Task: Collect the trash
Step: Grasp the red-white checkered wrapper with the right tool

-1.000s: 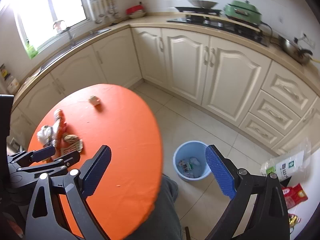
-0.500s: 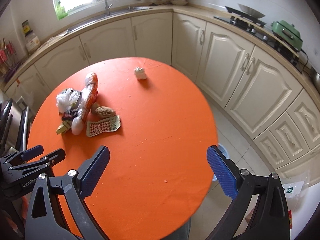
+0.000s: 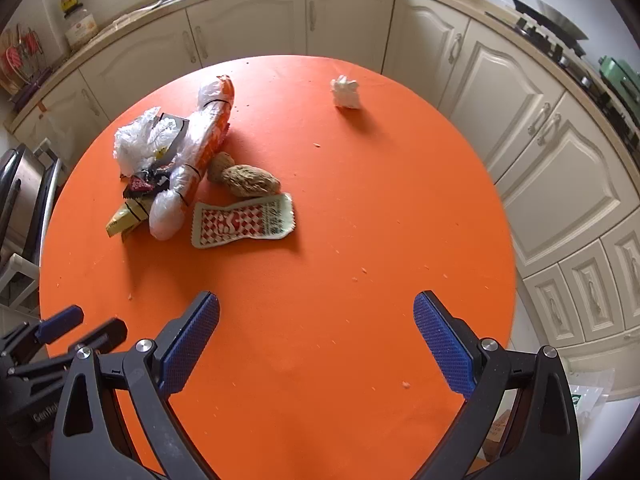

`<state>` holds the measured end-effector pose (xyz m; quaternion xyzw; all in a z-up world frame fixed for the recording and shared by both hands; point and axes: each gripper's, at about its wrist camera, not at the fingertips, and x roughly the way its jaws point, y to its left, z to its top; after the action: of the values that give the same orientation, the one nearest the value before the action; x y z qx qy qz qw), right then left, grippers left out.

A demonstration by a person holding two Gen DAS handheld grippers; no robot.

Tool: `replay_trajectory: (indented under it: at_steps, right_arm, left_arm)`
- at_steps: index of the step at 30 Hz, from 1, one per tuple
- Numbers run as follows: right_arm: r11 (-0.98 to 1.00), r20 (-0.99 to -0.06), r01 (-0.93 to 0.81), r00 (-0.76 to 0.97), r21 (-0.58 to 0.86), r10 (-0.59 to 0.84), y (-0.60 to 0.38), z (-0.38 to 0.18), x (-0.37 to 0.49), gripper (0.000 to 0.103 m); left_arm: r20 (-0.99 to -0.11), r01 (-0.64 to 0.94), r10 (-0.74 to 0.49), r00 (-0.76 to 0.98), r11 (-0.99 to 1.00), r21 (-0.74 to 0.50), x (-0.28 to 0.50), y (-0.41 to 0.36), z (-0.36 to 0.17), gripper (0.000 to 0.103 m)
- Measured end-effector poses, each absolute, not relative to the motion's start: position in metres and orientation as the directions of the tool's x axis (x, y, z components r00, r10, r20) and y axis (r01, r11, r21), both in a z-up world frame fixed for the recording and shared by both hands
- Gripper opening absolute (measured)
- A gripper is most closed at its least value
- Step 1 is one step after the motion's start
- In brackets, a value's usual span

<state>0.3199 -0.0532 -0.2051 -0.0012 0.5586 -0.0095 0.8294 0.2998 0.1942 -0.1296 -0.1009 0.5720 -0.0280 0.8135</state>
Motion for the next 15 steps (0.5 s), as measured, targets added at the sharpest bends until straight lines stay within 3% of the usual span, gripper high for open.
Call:
replay_trajectory:
  at_steps: [15]
  right_arm:
    - [0.998, -0.961, -0.058, 0.278, -0.026, -0.009, -0.015, -0.242, 0.396, 0.099]
  left_arm:
    - [-0.923, -0.151, -0.162, 0.35, 0.962, -0.227, 0.339, 0.23, -0.137, 0.069]
